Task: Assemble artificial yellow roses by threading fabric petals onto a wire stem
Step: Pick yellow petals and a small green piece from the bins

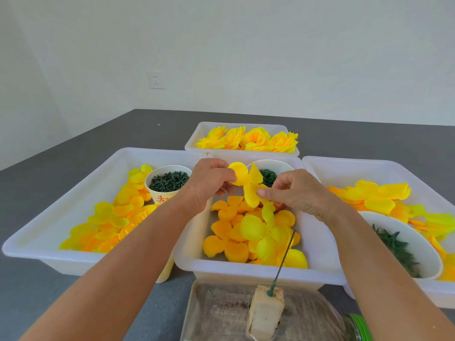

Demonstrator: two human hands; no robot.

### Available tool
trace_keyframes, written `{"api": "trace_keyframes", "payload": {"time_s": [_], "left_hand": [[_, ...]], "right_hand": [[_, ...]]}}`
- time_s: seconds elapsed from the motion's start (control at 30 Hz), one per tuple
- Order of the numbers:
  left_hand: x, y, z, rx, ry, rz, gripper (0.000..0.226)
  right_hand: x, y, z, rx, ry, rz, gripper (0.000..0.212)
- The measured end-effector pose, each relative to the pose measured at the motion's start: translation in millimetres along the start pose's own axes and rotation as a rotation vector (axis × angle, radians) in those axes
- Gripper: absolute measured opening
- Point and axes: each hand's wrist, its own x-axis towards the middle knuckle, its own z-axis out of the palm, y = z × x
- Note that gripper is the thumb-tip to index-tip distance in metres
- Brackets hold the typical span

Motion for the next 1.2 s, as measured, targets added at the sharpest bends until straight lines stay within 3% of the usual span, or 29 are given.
{"api": "trace_keyframes", "payload": {"time_s": [0.13, 0.33, 0.47, 0.73, 0.87, 1.07, 1.2], "left_hand": [[-4.9, 1.9, 2.3, -0.021, -0.105, 0.03, 0.007], [-9.0, 3.2, 2.4, -0.031, -0.171, 0.156, 0.017], [-8.8, 1.8, 2.8, -0.035, -0.141, 0.236, 0.024], [-12.1, -1.1, 5.7, -0.03, -0.167, 0.325, 0.016], [-14.3, -1.7, 11.4, 0.09, -0.124, 0.395, 0.026], [-11.1, -4.1, 10.8, 0.142, -0.008, 0.482, 0.012], [-7.4, -3.0, 8.6, 0.093, 0.044, 0.453, 0.02]], "right_hand": [[0.0, -4.2, 1.1, 0.101, 0.097, -0.059, 0.045], [-2.9, -8.6, -2.5, 0.47, 0.082, -0.133, 0.013], [0.2, -8.5, 2.9, 0.479, 0.25, -0.131, 0.002], [6.0, -1.9, 13.1, 0.369, 0.304, -0.161, 0.043], [5.8, -2.2, 15.5, 0.388, 0.313, -0.171, 0.042], [1.6, -9.2, 20.9, 0.276, 0.246, -0.18, 0.036], [1.8, -16.0, 23.2, 0.503, 0.139, -0.163, 0.032]]}}
